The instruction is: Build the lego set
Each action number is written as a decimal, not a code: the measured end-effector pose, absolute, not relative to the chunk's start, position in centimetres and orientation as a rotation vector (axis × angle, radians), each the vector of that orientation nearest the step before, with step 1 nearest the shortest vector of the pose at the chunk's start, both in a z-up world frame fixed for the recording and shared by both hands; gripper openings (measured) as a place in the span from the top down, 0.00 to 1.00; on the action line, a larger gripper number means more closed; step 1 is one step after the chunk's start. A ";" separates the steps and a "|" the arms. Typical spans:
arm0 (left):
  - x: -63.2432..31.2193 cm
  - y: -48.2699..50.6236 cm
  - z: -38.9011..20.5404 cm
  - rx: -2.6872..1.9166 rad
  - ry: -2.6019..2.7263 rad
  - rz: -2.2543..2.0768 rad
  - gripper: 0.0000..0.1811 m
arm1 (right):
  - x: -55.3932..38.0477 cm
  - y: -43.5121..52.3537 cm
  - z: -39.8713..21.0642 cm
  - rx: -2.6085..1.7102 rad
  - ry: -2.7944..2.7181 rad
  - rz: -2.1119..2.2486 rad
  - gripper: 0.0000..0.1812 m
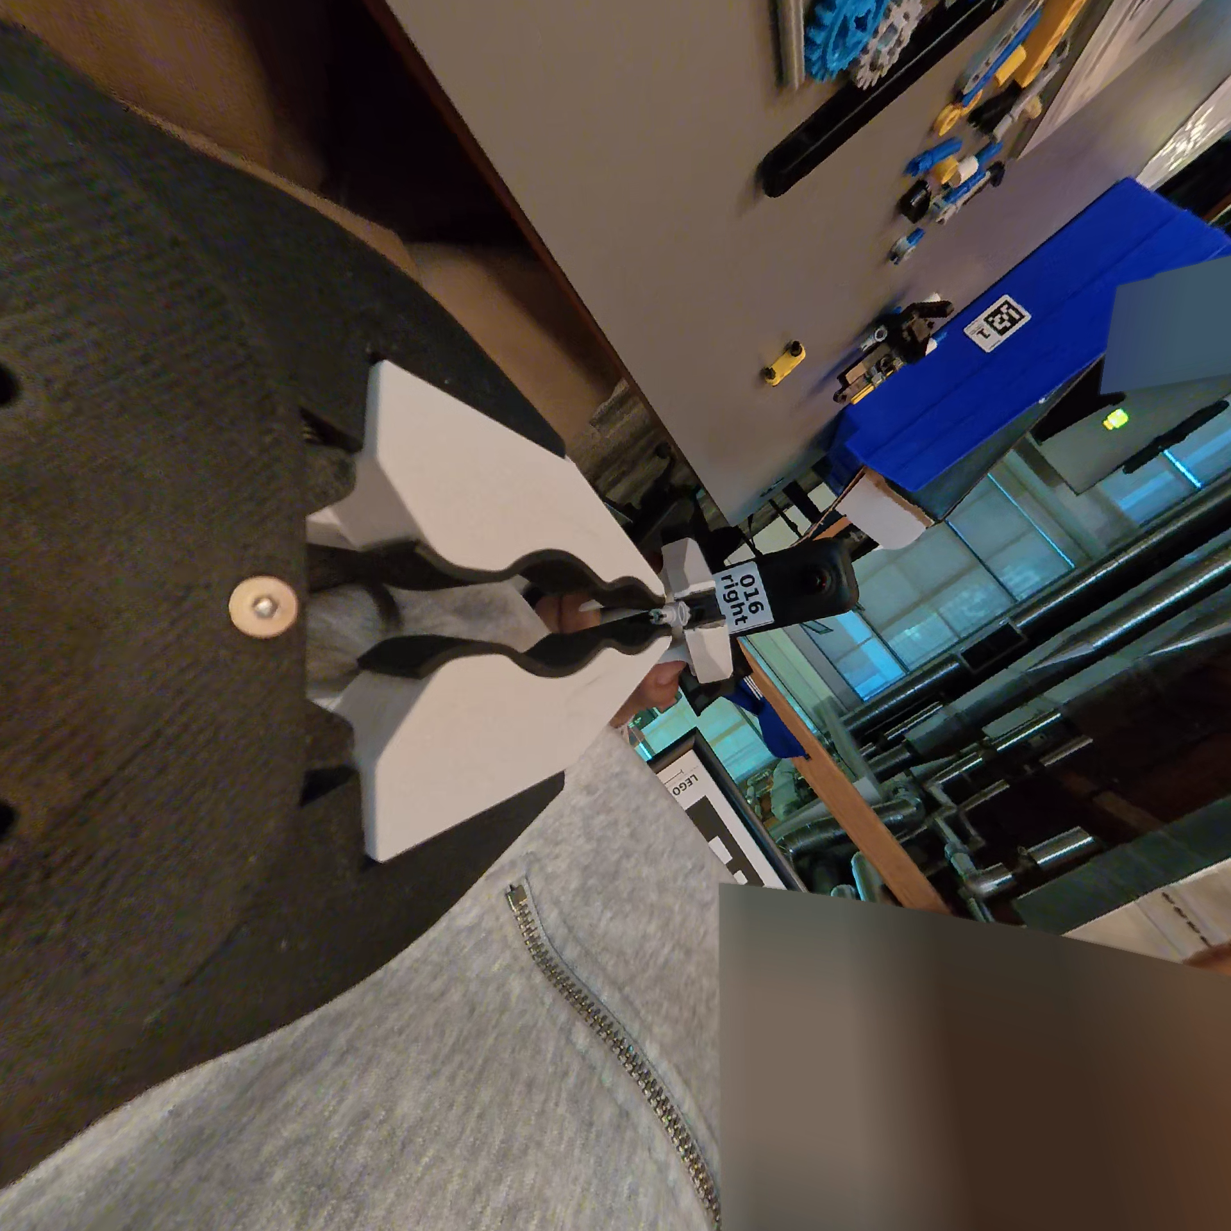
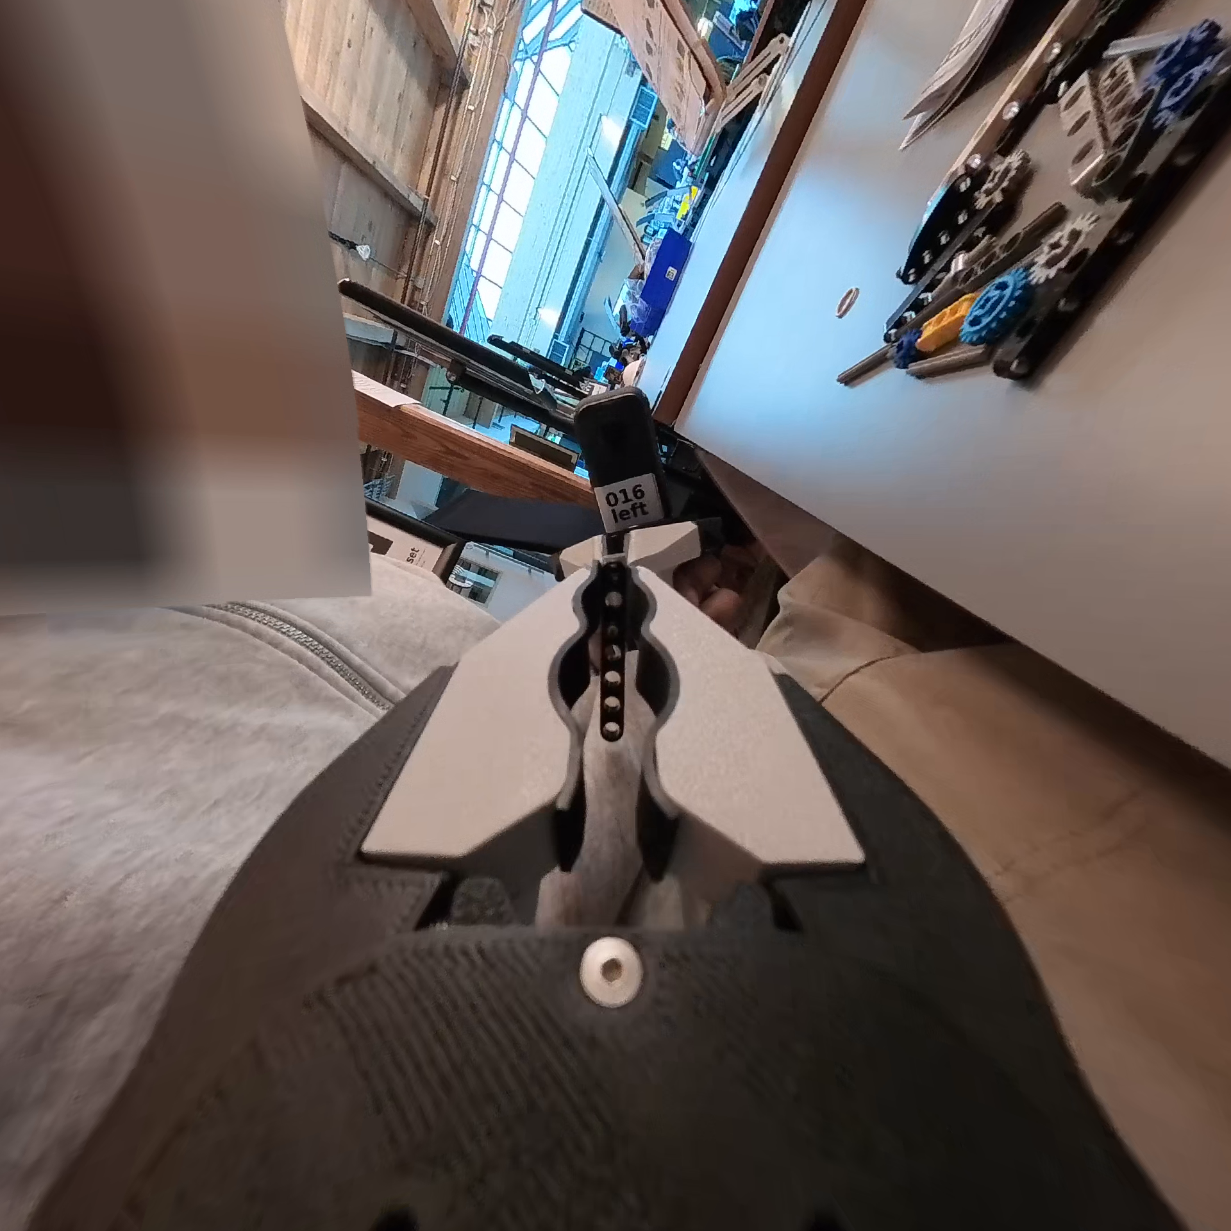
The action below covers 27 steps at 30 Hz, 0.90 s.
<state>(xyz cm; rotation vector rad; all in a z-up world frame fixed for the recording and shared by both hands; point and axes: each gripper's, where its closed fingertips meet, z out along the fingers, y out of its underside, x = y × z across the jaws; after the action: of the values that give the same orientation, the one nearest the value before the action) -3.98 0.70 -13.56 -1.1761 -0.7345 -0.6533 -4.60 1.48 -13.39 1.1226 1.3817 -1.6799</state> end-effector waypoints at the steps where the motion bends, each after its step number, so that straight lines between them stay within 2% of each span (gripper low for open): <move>1: -4.0 0.7 -13.5 -1.180 -0.731 -0.650 0.99 | -4.6 1.5 -13.4 1.126 1.383 -1.677 0.97; 27: -4.6 -0.6 -13.1 -1.198 -0.719 -0.580 0.99 | -5.1 0.2 -13.1 1.104 1.376 -1.620 0.97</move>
<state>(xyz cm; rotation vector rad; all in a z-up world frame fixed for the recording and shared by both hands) -4.55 -0.60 -13.12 -1.1979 -0.7194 -0.5799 -5.13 0.18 -13.08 1.1035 1.3764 -1.6202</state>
